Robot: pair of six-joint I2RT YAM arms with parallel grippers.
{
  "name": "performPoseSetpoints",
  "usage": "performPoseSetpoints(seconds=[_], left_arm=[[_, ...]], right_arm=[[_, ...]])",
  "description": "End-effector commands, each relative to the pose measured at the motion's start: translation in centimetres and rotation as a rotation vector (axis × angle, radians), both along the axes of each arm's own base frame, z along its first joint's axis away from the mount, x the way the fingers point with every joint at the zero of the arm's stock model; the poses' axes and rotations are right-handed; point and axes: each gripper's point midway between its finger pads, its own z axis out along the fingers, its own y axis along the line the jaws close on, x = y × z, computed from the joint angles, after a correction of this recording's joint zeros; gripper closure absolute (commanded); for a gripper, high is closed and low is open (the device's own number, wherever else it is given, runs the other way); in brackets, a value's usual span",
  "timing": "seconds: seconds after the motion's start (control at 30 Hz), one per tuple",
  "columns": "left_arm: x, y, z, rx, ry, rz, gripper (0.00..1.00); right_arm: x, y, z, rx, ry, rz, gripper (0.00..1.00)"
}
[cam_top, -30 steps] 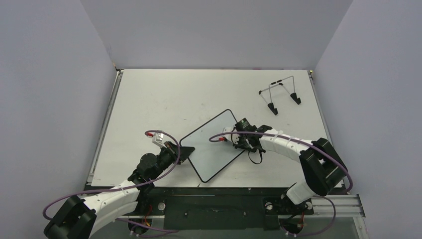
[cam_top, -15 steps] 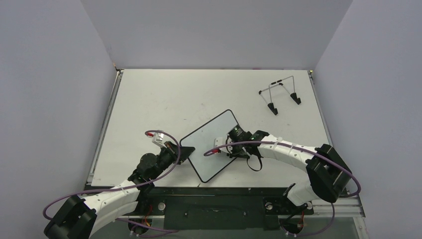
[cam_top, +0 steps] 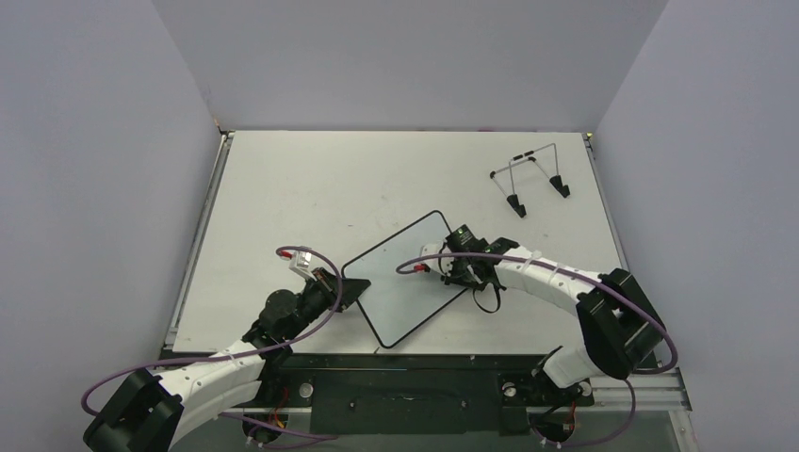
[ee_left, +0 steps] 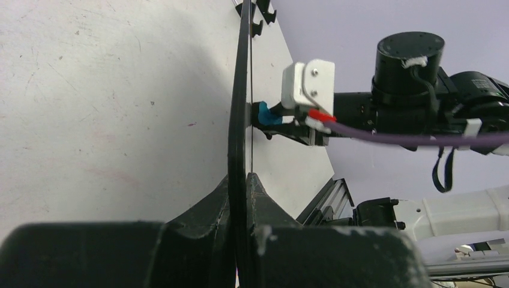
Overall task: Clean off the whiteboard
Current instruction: Erase the whiteboard at the center of the board.
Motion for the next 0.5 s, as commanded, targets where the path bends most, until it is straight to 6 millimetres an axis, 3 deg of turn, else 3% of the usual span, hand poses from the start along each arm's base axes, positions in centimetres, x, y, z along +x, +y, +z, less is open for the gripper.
performPoseSetpoints(seconds=[0.0, 0.1, 0.2, 0.27, 0.33, 0.37, 0.47], left_arm=[[0.0, -0.7, 5.1, -0.121, -0.134, -0.025, 1.0], [0.1, -0.7, 5.0, -0.118, -0.129, -0.026, 1.0], [0.2, -0.7, 5.1, -0.118, -0.128, -0.024, 1.0], [0.2, -0.7, 4.9, -0.113, -0.124, -0.02, 1.0], [0.3, -0.7, 5.0, -0.11, -0.124, -0.017, 1.0], [0.4, -0.8, 4.9, -0.107, -0.122, -0.016, 1.0], [0.4, -0.8, 5.1, -0.107, -0.124, -0.02, 1.0]], right_arm=[[-4.4, 6.1, 1.4, 0.132, 0.064, 0.269, 1.0], [-6.9, 8.6, 2.7, 0.17, 0.079, 0.408, 1.0], [-7.8, 9.3, 3.5, 0.198, 0.096, 0.454, 1.0], [-7.2, 8.7, 3.8, 0.207, 0.071, 0.425, 1.0], [-5.4, 7.6, 4.2, 0.219, 0.025, 0.344, 1.0], [-4.0, 6.6, 4.3, 0.219, 0.001, 0.284, 1.0], [-2.1, 4.1, 3.6, 0.208, -0.004, 0.174, 1.0]])
